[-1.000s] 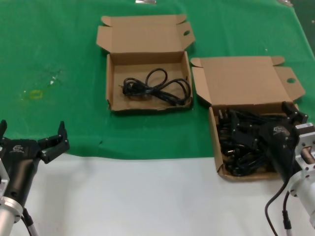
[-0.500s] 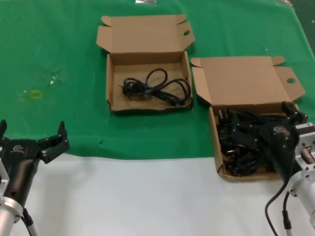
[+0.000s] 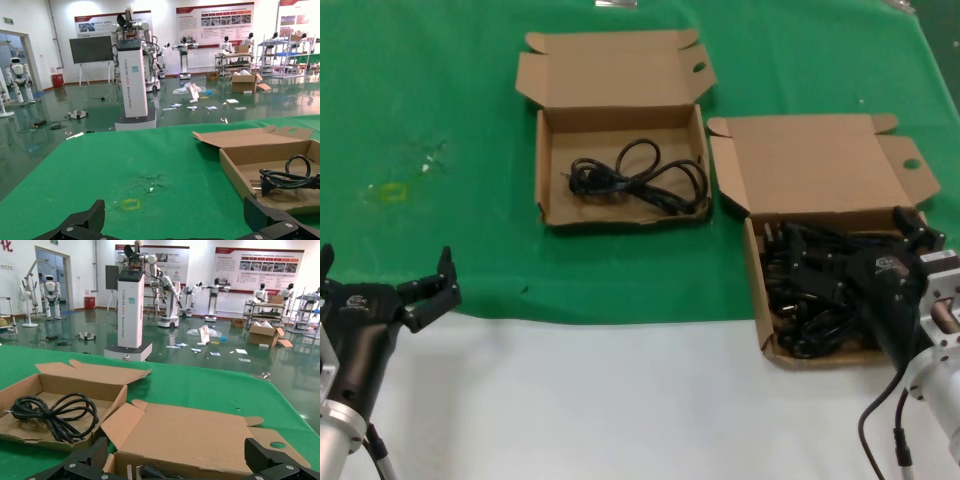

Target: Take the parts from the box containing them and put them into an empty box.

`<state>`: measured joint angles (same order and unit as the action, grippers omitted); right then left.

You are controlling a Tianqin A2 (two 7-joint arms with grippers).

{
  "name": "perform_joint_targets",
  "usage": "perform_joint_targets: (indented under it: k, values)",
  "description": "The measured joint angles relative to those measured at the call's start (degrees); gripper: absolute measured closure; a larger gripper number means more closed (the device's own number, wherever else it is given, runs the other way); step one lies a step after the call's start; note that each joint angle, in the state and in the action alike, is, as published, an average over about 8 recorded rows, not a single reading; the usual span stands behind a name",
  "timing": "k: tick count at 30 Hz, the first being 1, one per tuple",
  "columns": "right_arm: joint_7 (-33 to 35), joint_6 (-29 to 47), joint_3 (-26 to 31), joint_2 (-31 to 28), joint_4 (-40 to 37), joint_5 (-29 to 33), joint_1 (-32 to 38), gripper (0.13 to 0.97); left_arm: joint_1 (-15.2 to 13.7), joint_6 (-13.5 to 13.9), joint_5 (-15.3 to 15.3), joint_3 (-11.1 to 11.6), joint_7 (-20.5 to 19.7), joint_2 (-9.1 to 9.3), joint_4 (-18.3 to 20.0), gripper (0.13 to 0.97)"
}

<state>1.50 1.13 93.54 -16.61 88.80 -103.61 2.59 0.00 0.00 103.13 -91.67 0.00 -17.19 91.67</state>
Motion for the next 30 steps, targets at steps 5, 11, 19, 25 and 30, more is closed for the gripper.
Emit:
perform_joint_targets:
  k: [5,11,19,25,30]
  values:
    - [0.0,0.0,0.0,0.0,0.0,0.0,0.0,0.129,0.0,0.0,0.0,0.0,0.0,0.0,0.0,0.132]
    - [0.0,0.0,0.0,0.0,0.0,0.0,0.0,0.129,0.0,0.0,0.0,0.0,0.0,0.0,0.0,0.132]
    - [0.0,0.0,0.0,0.0,0.0,0.0,0.0,0.129,0.0,0.0,0.0,0.0,0.0,0.0,0.0,0.132]
    - [0.0,0.0,0.0,0.0,0.0,0.0,0.0,0.129,0.0,0.0,0.0,0.0,0.0,0.0,0.0,0.132]
    - [0.0,0.0,0.0,0.0,0.0,0.0,0.0,0.129,0.0,0.0,0.0,0.0,0.0,0.0,0.0,0.132]
